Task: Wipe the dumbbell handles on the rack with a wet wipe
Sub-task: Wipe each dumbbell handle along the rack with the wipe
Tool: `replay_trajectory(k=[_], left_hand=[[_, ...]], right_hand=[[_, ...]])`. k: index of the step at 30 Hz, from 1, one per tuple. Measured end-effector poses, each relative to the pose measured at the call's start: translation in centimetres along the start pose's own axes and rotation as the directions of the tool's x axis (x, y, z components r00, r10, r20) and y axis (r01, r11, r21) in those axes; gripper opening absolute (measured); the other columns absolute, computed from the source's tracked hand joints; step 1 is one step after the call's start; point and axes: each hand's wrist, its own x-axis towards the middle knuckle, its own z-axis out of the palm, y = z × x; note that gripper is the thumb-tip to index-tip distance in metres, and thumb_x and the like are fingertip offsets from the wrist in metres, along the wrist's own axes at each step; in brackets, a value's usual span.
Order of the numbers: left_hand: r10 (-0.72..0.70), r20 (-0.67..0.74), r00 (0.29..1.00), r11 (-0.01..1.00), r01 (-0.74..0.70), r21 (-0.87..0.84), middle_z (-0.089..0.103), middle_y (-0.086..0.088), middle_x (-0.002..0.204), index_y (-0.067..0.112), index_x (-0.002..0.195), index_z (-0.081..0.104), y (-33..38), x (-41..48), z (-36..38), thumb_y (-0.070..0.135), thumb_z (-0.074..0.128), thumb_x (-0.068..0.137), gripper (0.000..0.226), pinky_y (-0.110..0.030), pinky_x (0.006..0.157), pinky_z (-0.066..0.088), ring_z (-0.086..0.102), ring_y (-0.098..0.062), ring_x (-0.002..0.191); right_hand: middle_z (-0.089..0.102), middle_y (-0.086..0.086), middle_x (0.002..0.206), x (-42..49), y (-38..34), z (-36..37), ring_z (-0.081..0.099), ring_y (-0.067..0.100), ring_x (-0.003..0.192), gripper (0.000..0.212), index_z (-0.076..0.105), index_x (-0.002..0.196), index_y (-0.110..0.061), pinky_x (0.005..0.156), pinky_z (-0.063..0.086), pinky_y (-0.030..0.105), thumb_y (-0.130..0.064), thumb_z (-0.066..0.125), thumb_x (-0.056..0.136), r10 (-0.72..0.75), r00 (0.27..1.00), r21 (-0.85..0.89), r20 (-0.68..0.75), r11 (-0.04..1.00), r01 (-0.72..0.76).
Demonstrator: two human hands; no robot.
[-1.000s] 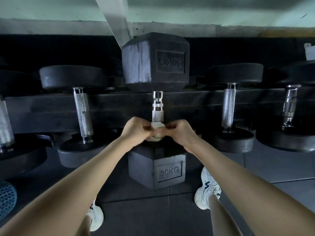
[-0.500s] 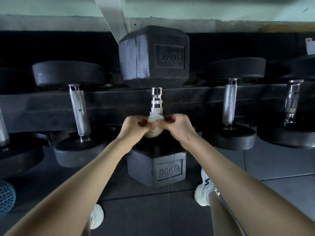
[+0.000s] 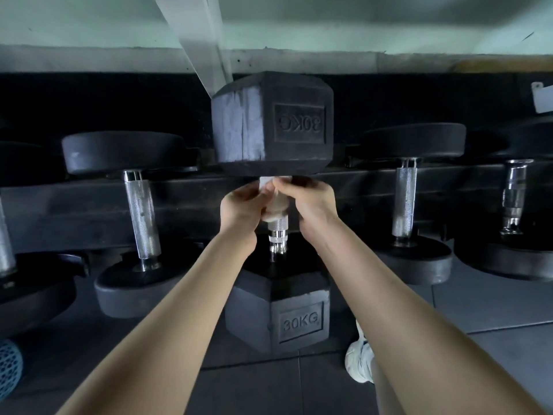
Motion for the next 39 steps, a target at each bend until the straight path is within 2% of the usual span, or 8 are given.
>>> replay_trajectory(k=[5,8,12,20,25,28,33,39], left_hand=[[0.031,0.018,0.999,0.994,-0.029,-0.105,0.072,-0.001,0.097,0.014,0.103,0.068,-0.7,0.3,-0.1,0.022,0.070,0.083,0.022,-0.021,0.082,0.053,0.069,-0.011,0.089],[0.067,-0.017,0.998,0.991,-0.064,0.121,0.069,0.005,0.082,0.019,0.091,0.066,-0.5,-0.1,-0.8,0.025,0.073,0.081,0.014,-0.013,0.063,0.050,0.066,-0.005,0.075],[0.110,0.046,0.993,0.912,-0.119,0.392,0.067,0.000,0.080,0.022,0.072,0.062,0.6,-0.4,-1.6,0.028,0.072,0.082,0.016,-0.031,0.079,0.055,0.067,-0.017,0.081],[0.188,0.075,0.979,0.908,-0.202,0.366,0.070,0.004,0.091,0.026,0.089,0.070,0.2,-2.0,-2.7,0.015,0.077,0.075,0.019,-0.033,0.092,0.050,0.065,-0.017,0.096],[0.234,-0.041,0.971,0.914,-0.205,0.350,0.068,0.012,0.098,0.021,0.105,0.070,-0.2,-3.5,-5.4,0.015,0.065,0.085,0.021,-0.019,0.084,0.046,0.062,-0.006,0.098],[0.268,-0.055,0.962,0.913,-0.236,0.334,0.071,0.007,0.091,0.026,0.090,0.071,-0.2,-4.5,-6.1,0.014,0.064,0.084,0.015,-0.031,0.088,0.052,0.065,-0.011,0.093],[0.250,0.014,0.968,0.917,-0.241,0.318,0.072,-0.007,0.080,0.021,0.069,0.070,-0.3,-5.1,-5.3,0.013,0.062,0.081,0.016,-0.046,0.082,0.056,0.069,-0.027,0.081],[0.130,0.066,0.989,0.955,-0.143,0.260,0.070,-0.001,0.098,0.012,0.102,0.068,-1.9,-4.0,-3.3,0.014,0.075,0.078,0.024,-0.037,0.090,0.053,0.066,-0.018,0.095]], right_hand=[[0.072,0.014,0.082,-0.1,1.5,-0.4,0.070,0.024,0.072,0.016,0.072,0.090,0.001,0.061,0.055,0.030,-0.010,0.073,0.079,0.023,0.997,0.106,0.073,0.994,-0.030],[0.074,0.011,0.089,-0.6,2.0,-0.8,0.072,0.020,0.081,0.021,0.072,0.096,-0.001,0.069,0.056,0.025,-0.011,0.075,0.078,0.014,0.998,0.050,0.064,0.999,-0.018],[0.074,0.007,0.086,-1.2,1.5,-0.8,0.072,0.019,0.080,0.022,0.070,0.094,-0.005,0.075,0.058,0.030,-0.013,0.078,0.075,-0.016,1.000,-0.125,-0.007,0.992,0.015],[0.071,0.004,0.075,-3.9,1.0,-3.7,0.068,0.016,0.071,0.011,0.071,0.083,-0.014,0.068,0.058,0.035,-0.009,0.076,0.076,-0.171,0.967,-0.318,-0.190,0.942,0.104],[0.067,-0.010,0.074,-7.2,-1.6,-5.7,0.062,0.007,0.072,0.012,0.065,0.078,-0.029,0.069,0.050,0.028,-0.018,0.066,0.082,-0.521,0.801,-0.591,-0.293,0.757,0.277],[0.069,-0.005,0.084,-7.8,-0.8,-3.0,0.062,0.014,0.079,0.006,0.068,0.085,-0.020,0.071,0.044,0.029,-0.019,0.062,0.085,-0.598,0.771,-0.700,-0.218,0.646,0.303],[0.068,0.010,0.103,-7.7,2.1,1.1,0.060,0.024,0.099,0.020,0.067,0.103,-0.002,0.074,0.039,0.019,-0.003,0.058,0.085,-0.424,0.869,-0.734,0.255,0.500,0.459],[0.066,-0.004,0.103,-6.4,2.2,-0.8,0.061,0.009,0.092,0.035,0.067,0.108,-0.016,0.075,0.047,0.010,0.004,0.052,0.084,-0.361,0.933,-0.519,-0.001,0.797,0.308]])
